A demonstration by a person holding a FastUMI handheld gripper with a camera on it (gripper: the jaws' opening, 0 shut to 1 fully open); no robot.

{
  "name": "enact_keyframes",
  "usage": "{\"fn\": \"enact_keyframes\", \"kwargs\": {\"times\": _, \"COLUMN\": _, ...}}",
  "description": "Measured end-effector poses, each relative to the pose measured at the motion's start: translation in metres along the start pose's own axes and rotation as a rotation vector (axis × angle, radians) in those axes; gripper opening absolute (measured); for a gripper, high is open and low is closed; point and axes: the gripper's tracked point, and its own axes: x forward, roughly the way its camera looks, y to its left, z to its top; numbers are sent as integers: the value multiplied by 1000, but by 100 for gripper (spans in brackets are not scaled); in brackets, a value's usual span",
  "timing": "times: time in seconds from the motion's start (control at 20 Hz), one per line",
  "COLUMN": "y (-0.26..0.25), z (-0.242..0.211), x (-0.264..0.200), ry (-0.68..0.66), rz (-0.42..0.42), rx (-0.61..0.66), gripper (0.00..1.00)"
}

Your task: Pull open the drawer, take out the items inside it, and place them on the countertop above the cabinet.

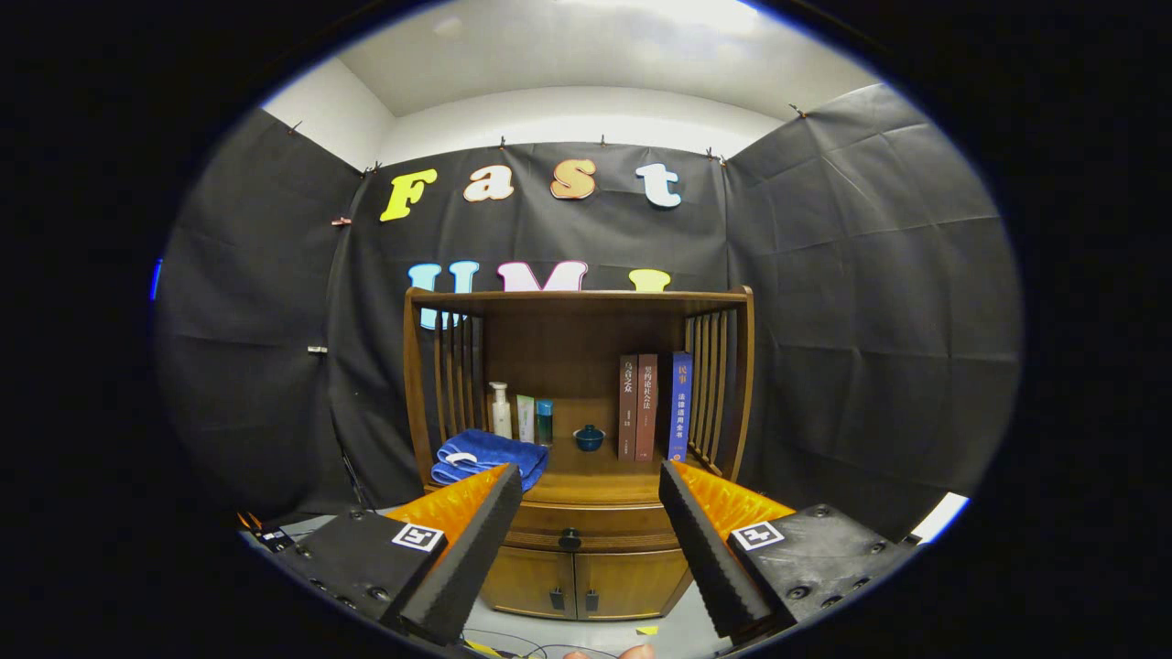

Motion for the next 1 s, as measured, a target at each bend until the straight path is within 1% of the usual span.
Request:
{"fn": "enact_keyframes", "kwargs": {"times": 0.3, "y": 4, "z": -13, "x": 9, "ry": 13, "rz": 3, "rx": -6, "gripper": 98}}
{"fn": "enact_keyframes", "kwargs": {"times": 0.55, "y": 6, "z": -48, "x": 40, "ry": 24, "rz": 12, "rx": 1, "gripper": 98}}
{"fn": "enact_keyframes", "kwargs": {"times": 0.8, "y": 13, "z": -112, "x": 86, "ry": 49, "rz": 23, "rx": -6, "gripper": 98}}
{"fn": "enact_keyframes", "kwargs": {"times": 0.9, "y": 17, "z": -144, "x": 105, "ry": 84, "rz": 32, "rx": -20, "gripper": 98}}
{"fn": "enact_keyframes", "kwargs": {"times": 1.0, "y": 15, "z": -174, "x": 122, "ry": 123, "rz": 22, "rx": -29, "gripper": 99}}
